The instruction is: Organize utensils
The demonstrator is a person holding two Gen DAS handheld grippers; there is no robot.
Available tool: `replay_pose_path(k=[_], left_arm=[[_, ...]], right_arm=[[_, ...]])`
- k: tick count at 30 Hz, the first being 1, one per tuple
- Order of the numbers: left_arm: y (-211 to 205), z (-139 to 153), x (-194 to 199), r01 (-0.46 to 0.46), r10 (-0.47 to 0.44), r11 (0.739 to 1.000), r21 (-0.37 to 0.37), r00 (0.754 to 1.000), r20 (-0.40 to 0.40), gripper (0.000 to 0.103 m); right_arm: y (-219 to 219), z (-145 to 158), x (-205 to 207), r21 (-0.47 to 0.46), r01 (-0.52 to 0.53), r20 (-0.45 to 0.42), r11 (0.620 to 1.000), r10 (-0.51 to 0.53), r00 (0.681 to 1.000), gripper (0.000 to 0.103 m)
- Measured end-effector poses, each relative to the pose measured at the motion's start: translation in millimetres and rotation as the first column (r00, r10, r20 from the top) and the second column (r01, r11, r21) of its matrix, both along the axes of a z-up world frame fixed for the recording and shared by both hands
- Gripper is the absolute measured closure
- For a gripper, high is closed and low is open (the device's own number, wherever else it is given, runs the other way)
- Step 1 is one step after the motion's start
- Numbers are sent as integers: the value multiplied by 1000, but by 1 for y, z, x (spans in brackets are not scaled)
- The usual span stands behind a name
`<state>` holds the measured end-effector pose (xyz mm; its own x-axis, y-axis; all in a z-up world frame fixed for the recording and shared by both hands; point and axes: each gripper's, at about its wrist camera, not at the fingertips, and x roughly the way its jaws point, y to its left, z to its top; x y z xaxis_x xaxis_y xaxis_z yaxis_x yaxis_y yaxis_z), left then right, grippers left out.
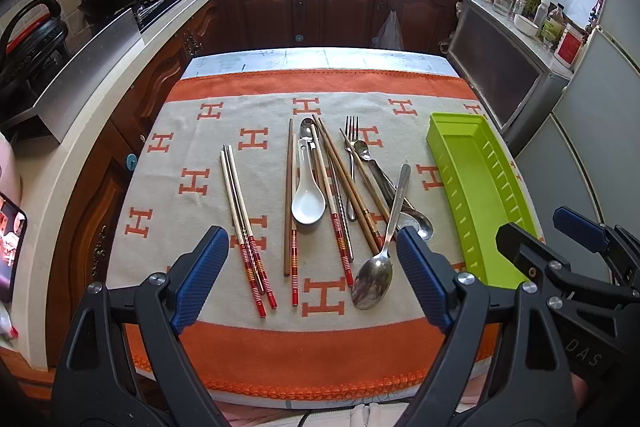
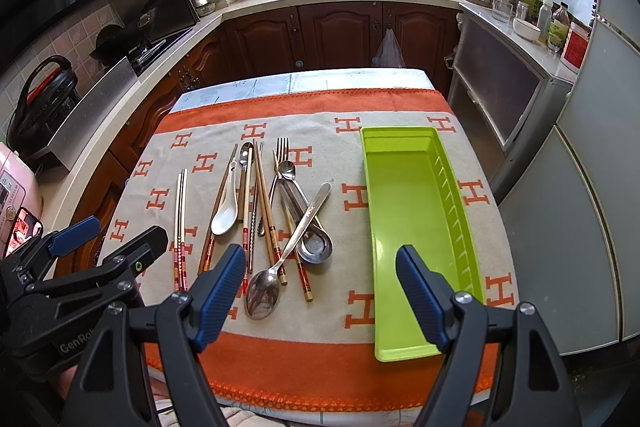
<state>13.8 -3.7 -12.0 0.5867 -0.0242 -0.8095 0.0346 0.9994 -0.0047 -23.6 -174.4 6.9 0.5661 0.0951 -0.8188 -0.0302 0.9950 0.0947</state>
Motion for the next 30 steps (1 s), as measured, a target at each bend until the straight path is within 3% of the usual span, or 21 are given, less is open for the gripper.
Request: replay_pose_path(k=[17, 30], left_arm=[[6, -4, 1, 1, -1, 1000, -15, 1000, -7, 21], [33, -9, 12, 4, -4, 998, -64, 1000, -13, 21]], right_arm=[[5, -4, -2, -5, -4, -11, 1000, 4, 1000, 25], [30, -4, 20, -6, -82, -58, 997, 82, 995, 25]])
